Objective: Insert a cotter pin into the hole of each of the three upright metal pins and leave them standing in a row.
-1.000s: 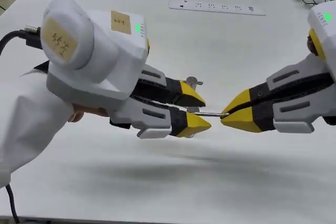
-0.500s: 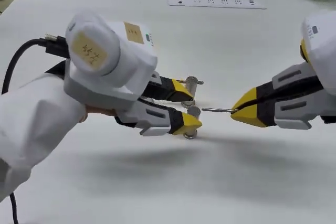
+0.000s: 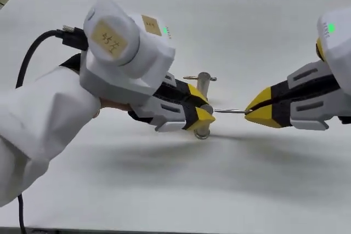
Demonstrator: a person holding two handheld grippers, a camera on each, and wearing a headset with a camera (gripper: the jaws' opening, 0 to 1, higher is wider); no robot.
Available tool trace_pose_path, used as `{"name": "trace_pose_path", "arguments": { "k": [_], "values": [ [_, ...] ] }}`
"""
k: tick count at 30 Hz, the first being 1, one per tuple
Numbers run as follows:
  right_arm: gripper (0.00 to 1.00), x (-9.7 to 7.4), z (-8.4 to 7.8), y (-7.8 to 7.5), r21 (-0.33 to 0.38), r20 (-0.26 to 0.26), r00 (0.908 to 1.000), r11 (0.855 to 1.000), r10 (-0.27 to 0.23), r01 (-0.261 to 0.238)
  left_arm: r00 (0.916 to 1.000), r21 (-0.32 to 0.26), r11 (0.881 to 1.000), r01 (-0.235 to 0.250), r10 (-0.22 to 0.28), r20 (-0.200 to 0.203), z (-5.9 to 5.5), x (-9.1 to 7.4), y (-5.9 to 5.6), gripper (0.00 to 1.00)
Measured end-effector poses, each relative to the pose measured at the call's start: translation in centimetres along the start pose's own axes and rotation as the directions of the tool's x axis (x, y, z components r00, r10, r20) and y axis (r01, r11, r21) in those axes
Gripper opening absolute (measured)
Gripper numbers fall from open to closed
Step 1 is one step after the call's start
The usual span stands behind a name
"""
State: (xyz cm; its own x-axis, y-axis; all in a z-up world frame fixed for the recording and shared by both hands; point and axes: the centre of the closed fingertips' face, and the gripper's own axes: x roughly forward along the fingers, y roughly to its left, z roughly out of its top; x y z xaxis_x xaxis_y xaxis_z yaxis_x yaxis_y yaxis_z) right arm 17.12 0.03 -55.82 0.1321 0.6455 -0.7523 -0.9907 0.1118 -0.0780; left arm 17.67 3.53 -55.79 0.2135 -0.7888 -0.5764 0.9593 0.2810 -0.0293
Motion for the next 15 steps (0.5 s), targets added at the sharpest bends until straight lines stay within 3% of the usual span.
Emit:
{"name": "trace_pose_path", "arguments": {
  "k": [4, 15],
  "values": [
    [0.00, 0.00, 0.16, 0.24, -0.011, 0.008, 0.9999, 1.000, 0.011, -0.011, 1.0000, 0.030, 1.000, 0.001, -0.001, -0.001, -0.03, 0.04, -0.15, 0.10],
    [0.00, 0.88, 0.31, 0.14, -0.023, 0.000, 0.9999, 1.000, 0.015, -0.015, 0.9999, 0.037, 0.999, 0.009, -0.009, -0.007, -0.02, -0.07, -0.40, 0.09]
  ]
}}
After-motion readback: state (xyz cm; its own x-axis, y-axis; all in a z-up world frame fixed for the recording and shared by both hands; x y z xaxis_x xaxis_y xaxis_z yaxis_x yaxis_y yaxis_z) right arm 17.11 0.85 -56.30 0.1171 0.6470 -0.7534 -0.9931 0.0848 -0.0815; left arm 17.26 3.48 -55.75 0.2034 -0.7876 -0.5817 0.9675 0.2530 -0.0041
